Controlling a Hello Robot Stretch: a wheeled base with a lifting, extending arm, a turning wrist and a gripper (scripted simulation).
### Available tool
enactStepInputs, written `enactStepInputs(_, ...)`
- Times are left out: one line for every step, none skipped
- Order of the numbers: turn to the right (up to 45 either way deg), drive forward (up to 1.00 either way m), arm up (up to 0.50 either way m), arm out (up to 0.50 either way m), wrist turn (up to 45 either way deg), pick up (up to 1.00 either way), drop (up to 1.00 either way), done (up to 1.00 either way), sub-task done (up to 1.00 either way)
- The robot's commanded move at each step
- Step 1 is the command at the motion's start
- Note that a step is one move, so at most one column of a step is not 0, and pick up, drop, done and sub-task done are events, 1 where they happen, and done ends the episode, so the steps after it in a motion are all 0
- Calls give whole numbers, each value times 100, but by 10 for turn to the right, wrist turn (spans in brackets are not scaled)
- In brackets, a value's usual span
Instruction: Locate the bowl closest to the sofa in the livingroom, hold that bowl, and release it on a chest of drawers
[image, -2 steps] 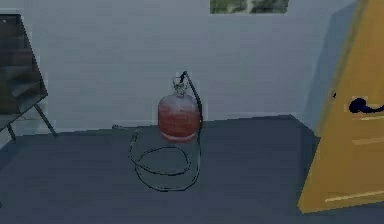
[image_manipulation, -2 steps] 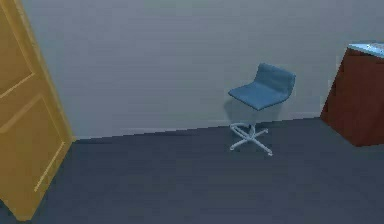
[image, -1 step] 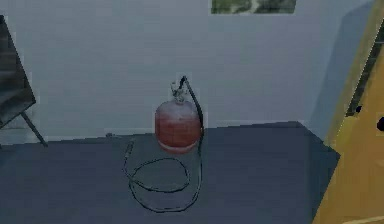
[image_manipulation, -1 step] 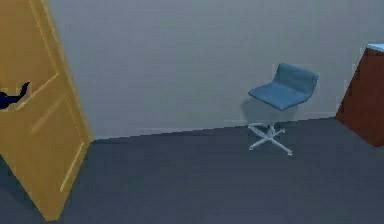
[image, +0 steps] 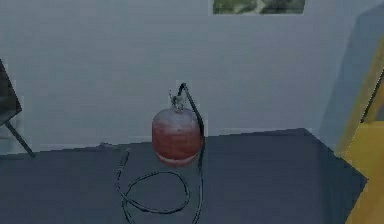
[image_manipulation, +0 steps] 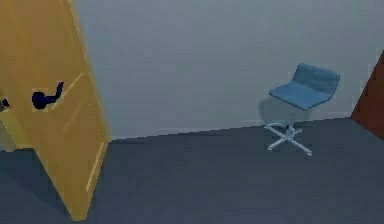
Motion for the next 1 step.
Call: enactStepInputs(360, 0, 0, 0, 0, 0, 0, 0, 0)
